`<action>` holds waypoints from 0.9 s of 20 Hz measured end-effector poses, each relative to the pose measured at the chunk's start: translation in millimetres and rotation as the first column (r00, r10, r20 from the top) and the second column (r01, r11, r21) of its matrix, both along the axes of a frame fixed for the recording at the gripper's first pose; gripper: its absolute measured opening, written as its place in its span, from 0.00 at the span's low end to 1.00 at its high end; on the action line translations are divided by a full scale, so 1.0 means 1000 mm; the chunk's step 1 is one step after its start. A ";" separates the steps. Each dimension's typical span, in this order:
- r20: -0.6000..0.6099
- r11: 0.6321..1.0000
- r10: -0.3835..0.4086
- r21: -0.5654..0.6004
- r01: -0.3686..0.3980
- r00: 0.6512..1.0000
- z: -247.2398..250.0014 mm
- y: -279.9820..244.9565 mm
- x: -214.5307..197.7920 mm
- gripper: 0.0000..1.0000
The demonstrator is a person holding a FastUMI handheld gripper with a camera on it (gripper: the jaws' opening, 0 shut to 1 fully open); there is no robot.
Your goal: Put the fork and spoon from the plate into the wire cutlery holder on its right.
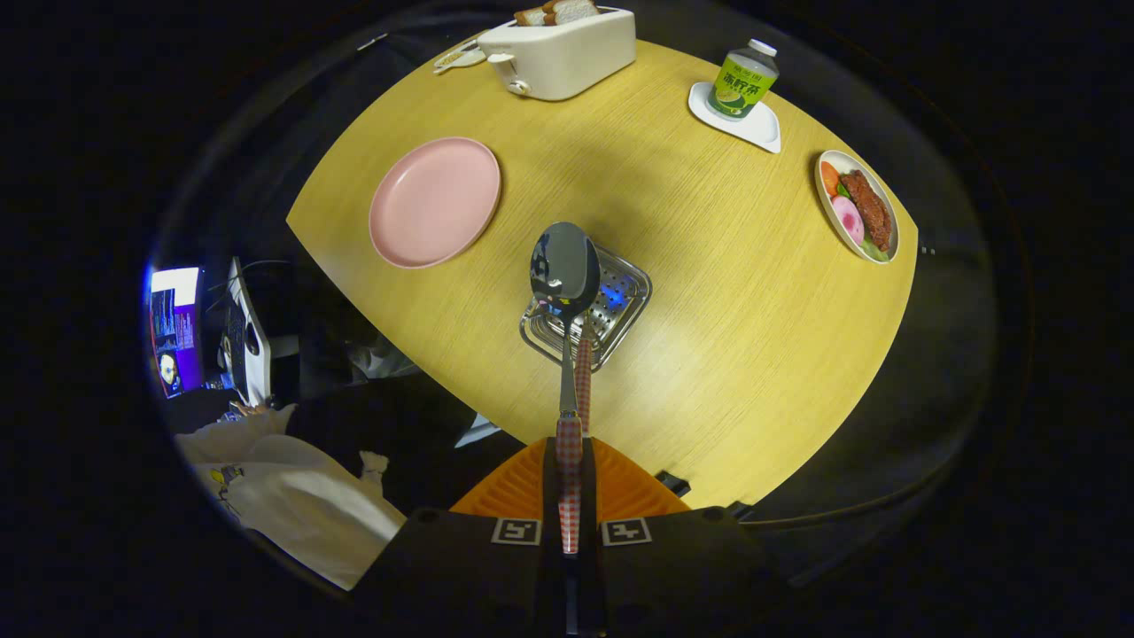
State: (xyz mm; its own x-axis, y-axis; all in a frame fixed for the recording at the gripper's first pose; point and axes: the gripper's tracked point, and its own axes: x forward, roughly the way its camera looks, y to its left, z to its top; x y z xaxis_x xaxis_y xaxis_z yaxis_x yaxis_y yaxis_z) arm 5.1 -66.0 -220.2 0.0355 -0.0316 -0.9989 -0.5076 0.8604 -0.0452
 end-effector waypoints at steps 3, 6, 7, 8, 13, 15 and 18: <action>-0.112 0.999 0.005 -0.045 -0.010 0.994 -0.017 -0.010 0.009 0.10; -0.211 0.998 -0.017 -0.058 0.005 0.977 -0.031 -0.009 0.012 0.11; -0.230 0.998 -0.018 -0.058 0.005 0.973 -0.036 -0.008 0.014 0.11; -0.253 0.998 -0.021 -0.061 0.006 0.967 -0.040 -0.008 0.013 0.11; -0.284 0.997 -0.051 -0.075 0.031 0.958 -0.047 -0.006 0.025 0.15; -0.298 0.997 -0.070 -0.055 0.056 0.952 -0.046 0.000 0.026 0.15; -0.268 0.997 -0.081 -0.021 0.079 0.960 -0.041 0.004 0.031 0.29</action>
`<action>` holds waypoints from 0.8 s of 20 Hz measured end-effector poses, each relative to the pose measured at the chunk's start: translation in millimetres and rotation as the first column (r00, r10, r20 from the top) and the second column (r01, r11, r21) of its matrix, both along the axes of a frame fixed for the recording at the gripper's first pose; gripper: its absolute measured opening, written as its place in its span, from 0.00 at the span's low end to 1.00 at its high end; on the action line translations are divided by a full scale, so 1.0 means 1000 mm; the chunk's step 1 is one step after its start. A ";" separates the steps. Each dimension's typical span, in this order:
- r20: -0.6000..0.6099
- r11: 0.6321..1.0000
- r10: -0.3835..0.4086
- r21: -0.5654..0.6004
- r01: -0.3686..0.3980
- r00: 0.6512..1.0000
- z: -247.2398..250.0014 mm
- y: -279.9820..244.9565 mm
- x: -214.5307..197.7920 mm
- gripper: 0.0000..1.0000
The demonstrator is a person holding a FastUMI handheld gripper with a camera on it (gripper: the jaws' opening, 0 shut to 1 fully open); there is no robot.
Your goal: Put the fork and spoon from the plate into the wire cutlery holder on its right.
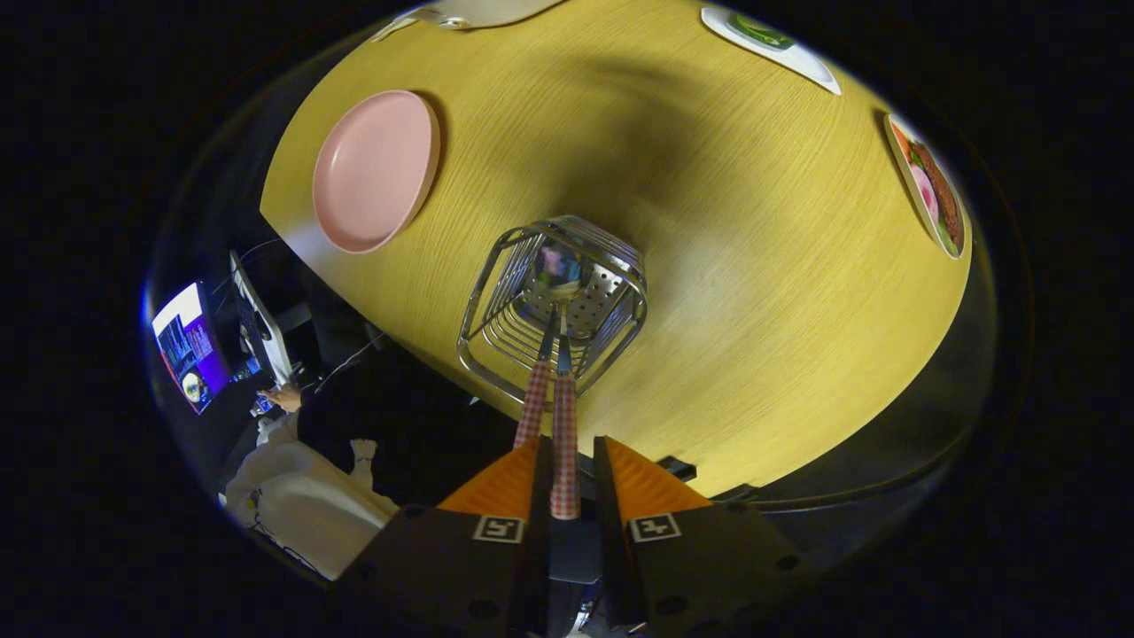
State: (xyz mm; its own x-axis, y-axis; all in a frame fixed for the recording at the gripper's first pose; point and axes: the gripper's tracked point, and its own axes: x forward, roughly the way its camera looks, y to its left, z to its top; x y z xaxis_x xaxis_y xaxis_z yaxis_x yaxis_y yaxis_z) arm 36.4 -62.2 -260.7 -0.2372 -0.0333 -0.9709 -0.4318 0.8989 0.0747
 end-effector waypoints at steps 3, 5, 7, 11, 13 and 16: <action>0.064 0.998 -0.045 0.057 0.041 0.997 0.012 0.005 0.009 0.57; 0.117 0.992 -0.085 0.106 0.073 0.989 0.021 0.010 0.013 0.92; 0.174 0.983 -0.130 0.152 0.104 0.976 0.036 0.011 0.016 0.98; 0.319 0.955 -0.228 0.258 0.147 0.920 0.073 0.016 0.021 1.00; 0.386 0.936 -0.276 0.314 0.156 0.880 0.099 0.020 0.021 1.00; 0.511 0.921 -0.325 0.363 0.142 0.796 0.130 0.022 0.020 0.99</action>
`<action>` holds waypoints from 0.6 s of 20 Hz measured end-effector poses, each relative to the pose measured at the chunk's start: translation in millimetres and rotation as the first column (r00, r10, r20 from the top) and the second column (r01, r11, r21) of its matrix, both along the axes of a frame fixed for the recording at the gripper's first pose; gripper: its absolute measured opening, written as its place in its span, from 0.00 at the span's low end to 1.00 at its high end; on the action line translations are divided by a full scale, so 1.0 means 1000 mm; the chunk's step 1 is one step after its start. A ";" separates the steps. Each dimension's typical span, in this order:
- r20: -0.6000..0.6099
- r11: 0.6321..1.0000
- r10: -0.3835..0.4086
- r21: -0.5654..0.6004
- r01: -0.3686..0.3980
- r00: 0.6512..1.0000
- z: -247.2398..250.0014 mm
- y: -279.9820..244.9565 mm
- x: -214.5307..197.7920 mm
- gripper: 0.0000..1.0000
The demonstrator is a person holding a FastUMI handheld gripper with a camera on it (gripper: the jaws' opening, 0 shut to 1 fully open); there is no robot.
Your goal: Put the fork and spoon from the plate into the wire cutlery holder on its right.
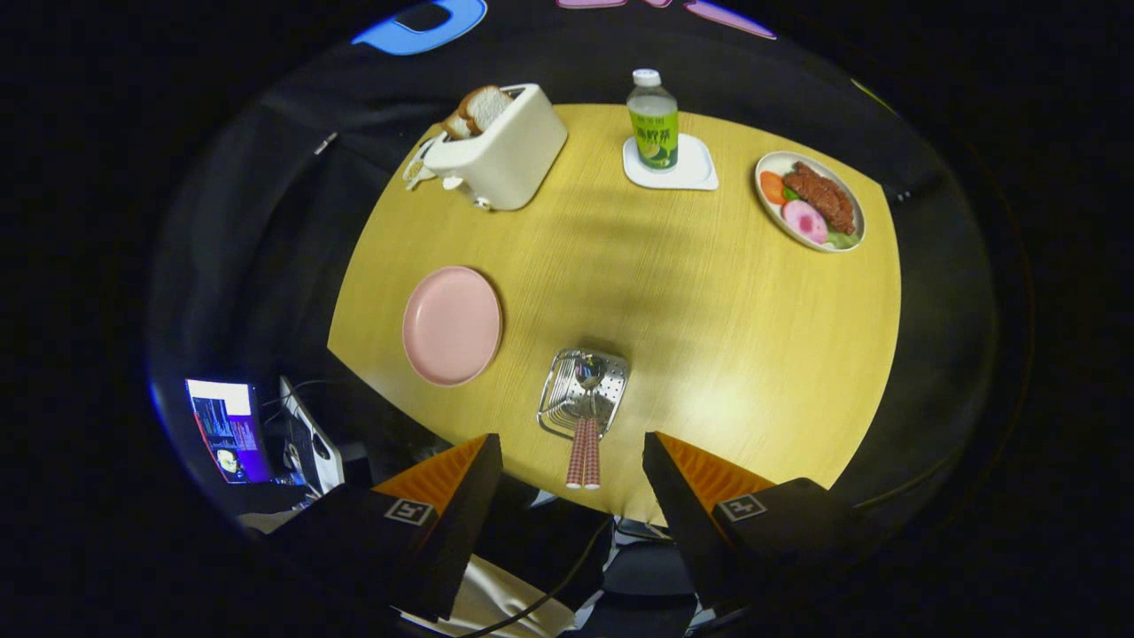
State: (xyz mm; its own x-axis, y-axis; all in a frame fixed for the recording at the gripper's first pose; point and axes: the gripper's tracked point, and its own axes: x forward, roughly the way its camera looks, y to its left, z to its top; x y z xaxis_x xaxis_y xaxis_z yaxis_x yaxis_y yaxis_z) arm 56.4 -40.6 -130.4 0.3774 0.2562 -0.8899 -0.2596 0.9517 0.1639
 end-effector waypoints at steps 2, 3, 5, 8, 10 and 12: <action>0.108 0.999 -0.030 0.031 0.027 0.994 0.025 0.004 -0.002 1.00; 0.160 0.998 -0.047 0.049 0.039 0.986 0.038 0.006 -0.001 1.00; 0.273 0.994 -0.087 0.085 0.066 0.958 0.064 0.010 -0.004 0.99; 0.421 0.985 -0.151 0.138 0.101 0.895 0.097 0.012 -0.009 1.00; 0.516 0.976 -0.192 0.188 0.108 0.835 0.117 0.017 -0.019 0.99; 0.594 0.969 -0.235 0.209 0.134 0.769 0.131 0.018 -0.024 0.99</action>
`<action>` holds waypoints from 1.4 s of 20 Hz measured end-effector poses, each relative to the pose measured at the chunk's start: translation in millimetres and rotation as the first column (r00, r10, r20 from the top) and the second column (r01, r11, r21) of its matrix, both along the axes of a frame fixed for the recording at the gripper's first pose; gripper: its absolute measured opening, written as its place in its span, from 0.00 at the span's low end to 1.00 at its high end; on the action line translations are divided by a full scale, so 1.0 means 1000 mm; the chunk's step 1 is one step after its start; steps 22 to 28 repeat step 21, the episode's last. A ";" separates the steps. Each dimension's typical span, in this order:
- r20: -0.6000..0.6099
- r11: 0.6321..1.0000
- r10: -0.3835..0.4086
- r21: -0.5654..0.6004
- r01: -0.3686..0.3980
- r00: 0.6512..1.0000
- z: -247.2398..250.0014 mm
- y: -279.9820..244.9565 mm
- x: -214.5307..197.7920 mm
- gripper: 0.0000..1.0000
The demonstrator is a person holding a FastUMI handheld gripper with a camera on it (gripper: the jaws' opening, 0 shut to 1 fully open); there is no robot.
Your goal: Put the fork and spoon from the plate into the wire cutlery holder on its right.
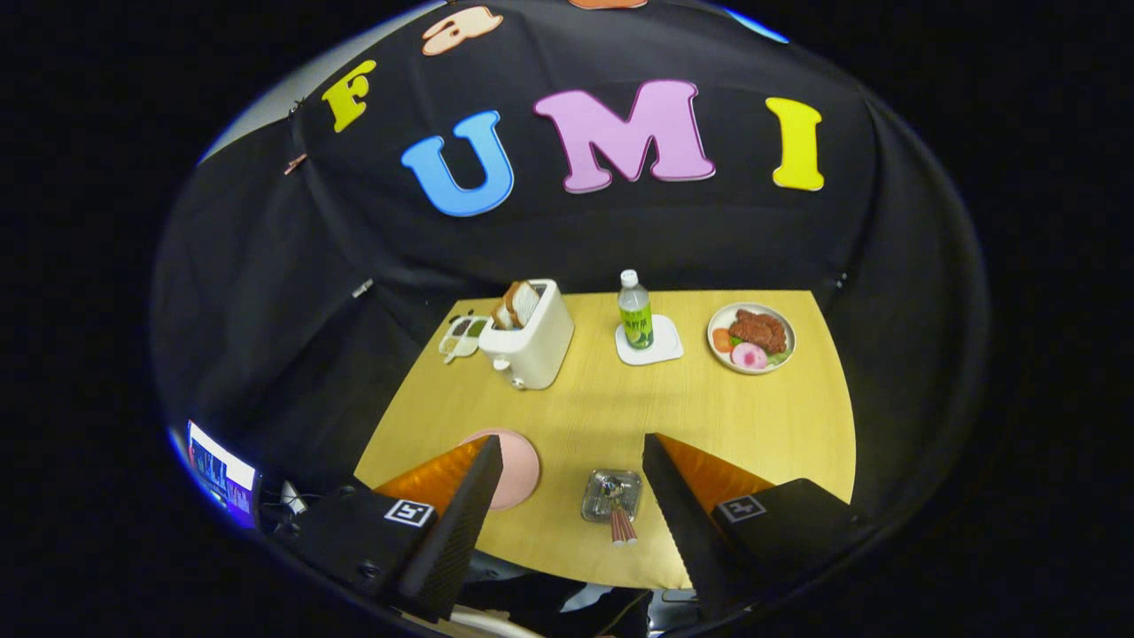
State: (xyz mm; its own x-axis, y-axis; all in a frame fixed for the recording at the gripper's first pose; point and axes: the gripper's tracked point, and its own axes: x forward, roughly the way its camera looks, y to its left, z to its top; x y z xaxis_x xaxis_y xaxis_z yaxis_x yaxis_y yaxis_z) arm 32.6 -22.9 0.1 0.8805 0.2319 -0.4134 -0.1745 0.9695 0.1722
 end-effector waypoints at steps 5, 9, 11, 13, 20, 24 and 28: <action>0.254 0.991 -0.134 0.032 0.130 0.958 0.035 0.009 -0.018 0.99; 0.399 0.980 -0.190 0.028 0.195 0.897 0.062 0.013 -0.036 0.99; 0.459 0.974 -0.213 0.026 0.226 0.863 0.071 0.012 -0.042 0.99; 0.512 0.966 -0.228 0.012 0.258 0.828 0.076 0.012 -0.049 0.99; 0.530 0.962 -0.244 0.028 0.271 0.812 0.047 0.022 -0.050 0.99; 0.525 0.964 -0.238 0.025 0.265 0.817 0.041 0.023 -0.048 0.99; 0.525 0.964 -0.238 0.025 0.265 0.817 0.041 0.023 -0.048 0.99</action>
